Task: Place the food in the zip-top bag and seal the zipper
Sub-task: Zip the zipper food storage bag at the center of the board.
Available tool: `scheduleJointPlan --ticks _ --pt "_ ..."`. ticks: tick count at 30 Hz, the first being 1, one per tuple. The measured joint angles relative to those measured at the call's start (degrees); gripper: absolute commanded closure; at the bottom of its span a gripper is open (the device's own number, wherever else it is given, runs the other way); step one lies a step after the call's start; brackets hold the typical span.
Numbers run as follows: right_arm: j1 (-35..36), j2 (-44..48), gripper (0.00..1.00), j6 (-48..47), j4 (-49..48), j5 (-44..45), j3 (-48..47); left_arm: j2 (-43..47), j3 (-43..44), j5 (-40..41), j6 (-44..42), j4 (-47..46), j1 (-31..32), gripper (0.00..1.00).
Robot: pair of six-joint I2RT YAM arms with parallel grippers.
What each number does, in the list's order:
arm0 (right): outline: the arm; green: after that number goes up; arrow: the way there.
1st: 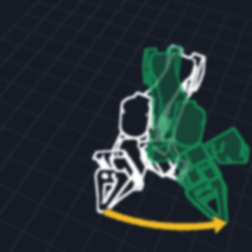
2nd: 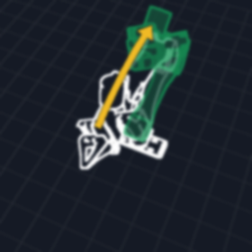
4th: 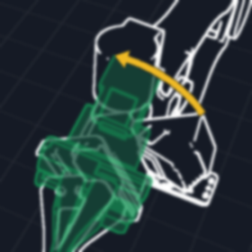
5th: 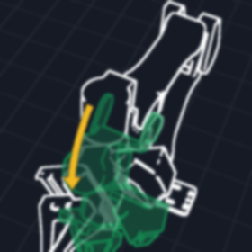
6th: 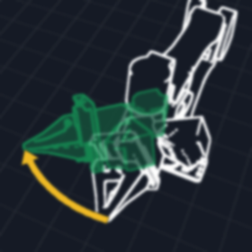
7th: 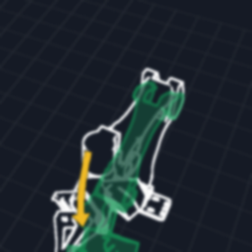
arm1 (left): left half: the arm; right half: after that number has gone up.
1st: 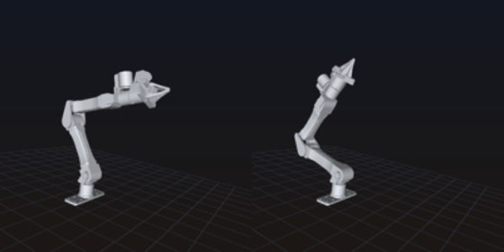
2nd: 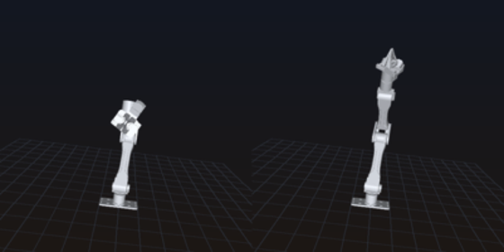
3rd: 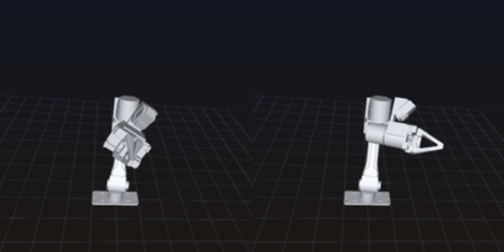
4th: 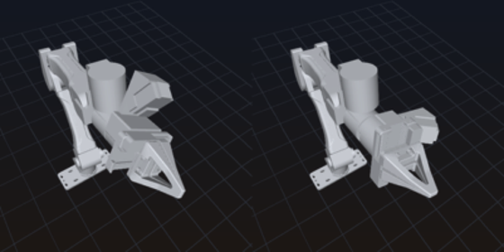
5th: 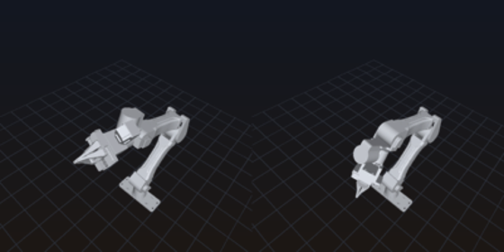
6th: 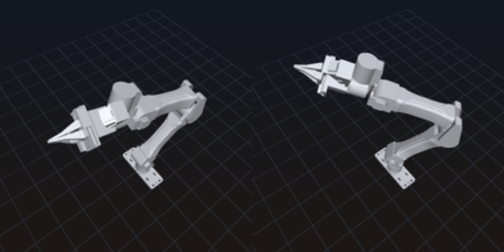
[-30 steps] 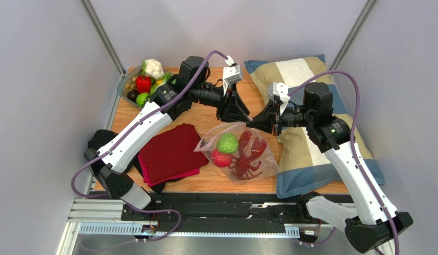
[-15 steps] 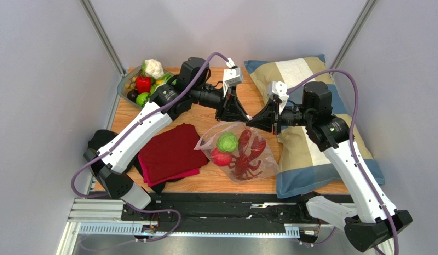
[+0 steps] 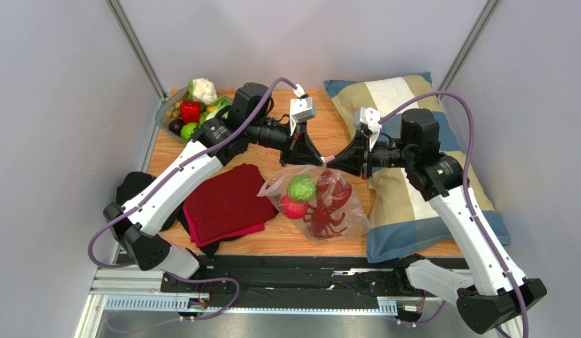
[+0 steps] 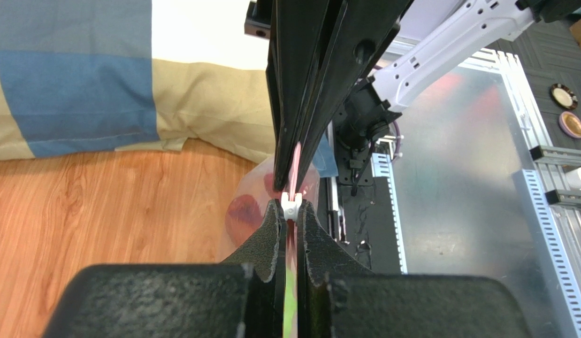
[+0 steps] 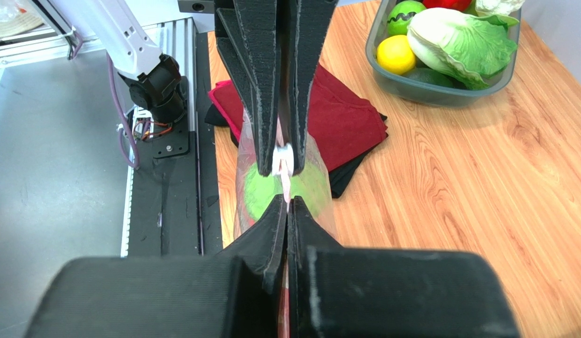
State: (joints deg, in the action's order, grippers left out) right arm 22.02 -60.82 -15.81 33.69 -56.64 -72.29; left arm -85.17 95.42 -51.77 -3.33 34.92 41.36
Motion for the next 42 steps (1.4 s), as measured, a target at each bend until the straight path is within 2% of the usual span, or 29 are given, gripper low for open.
scheduleJointPlan --ticks 13,21,33,39,42 --pt "-3.9 0.0 1.0 4.3 -0.3 0.0 0.0 2.8 -4.4 1.7 -4.0 3.6 -3.1 1.0" --pt "-9.8 0.0 1.0 9.5 -1.9 0.0 0.0 8.7 -11.9 4.4 -8.5 8.0 -6.8 1.0" --pt "-14.5 0.2 1.0 14.1 -3.1 0.6 0.3 16.9 -23.3 7.1 -15.3 15.4 -16.4 1.0" --pt "-14.5 0.4 1.0 15.6 -3.2 -0.4 1.7 19.6 -22.8 6.0 -17.2 17.8 -18.4 1.0" --pt "-14.7 1.0 1.0 17.4 -3.2 -2.0 2.1 20.1 -19.6 4.3 -17.2 22.2 -18.7 1.0"
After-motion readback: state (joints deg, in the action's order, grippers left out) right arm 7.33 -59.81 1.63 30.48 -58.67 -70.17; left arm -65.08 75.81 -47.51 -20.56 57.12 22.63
